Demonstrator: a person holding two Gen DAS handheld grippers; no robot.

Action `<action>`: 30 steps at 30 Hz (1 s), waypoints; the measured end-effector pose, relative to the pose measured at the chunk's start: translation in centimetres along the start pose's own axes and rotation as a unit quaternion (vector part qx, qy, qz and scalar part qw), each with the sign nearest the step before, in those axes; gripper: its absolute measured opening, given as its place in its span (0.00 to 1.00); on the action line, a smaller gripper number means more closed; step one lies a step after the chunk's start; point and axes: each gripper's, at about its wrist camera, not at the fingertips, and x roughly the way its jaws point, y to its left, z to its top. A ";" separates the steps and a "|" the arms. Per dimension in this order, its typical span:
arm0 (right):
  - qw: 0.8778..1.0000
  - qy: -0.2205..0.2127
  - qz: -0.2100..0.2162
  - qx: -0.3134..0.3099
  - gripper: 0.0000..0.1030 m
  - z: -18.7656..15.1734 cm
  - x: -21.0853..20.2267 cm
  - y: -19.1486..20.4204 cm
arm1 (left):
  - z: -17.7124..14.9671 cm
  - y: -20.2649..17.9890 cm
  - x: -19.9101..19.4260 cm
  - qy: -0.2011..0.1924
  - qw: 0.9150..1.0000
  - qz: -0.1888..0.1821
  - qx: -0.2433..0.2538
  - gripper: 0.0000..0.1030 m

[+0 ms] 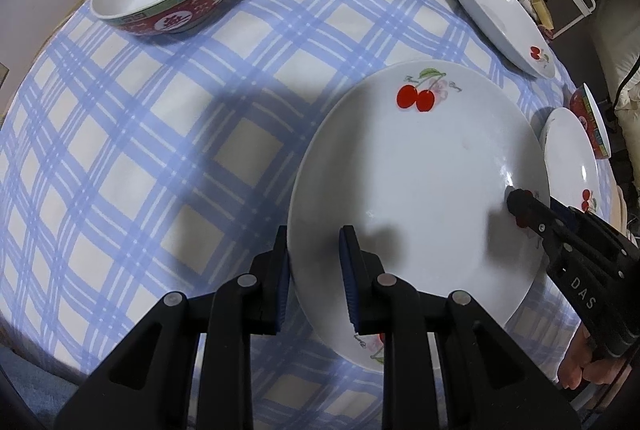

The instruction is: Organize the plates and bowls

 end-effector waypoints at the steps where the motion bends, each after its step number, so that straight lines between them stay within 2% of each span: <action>1: 1.000 0.001 0.000 -0.001 0.20 -0.1 0.0 0.1 | 0.0 0.0 0.0 0.000 1.000 0.002 -0.001 0.22; 6: 1.000 0.011 0.011 0.016 0.21 -0.4 0.4 -0.2 | -0.3 -0.2 -0.2 -0.005 1.000 0.006 -0.008 0.22; 22: 1.000 0.020 -0.003 0.007 0.21 -0.6 0.2 0.4 | -0.9 0.1 -0.3 0.004 1.000 0.000 -0.010 0.22; 24: 1.000 0.013 -0.005 0.005 0.21 -0.4 -0.2 0.5 | -0.9 0.2 -0.7 -0.002 1.000 0.005 -0.004 0.22; 30: 0.999 -0.034 -0.002 0.011 0.21 0.8 -3.8 -0.1 | -1.2 -0.3 -3.0 -0.038 0.998 0.049 0.030 0.26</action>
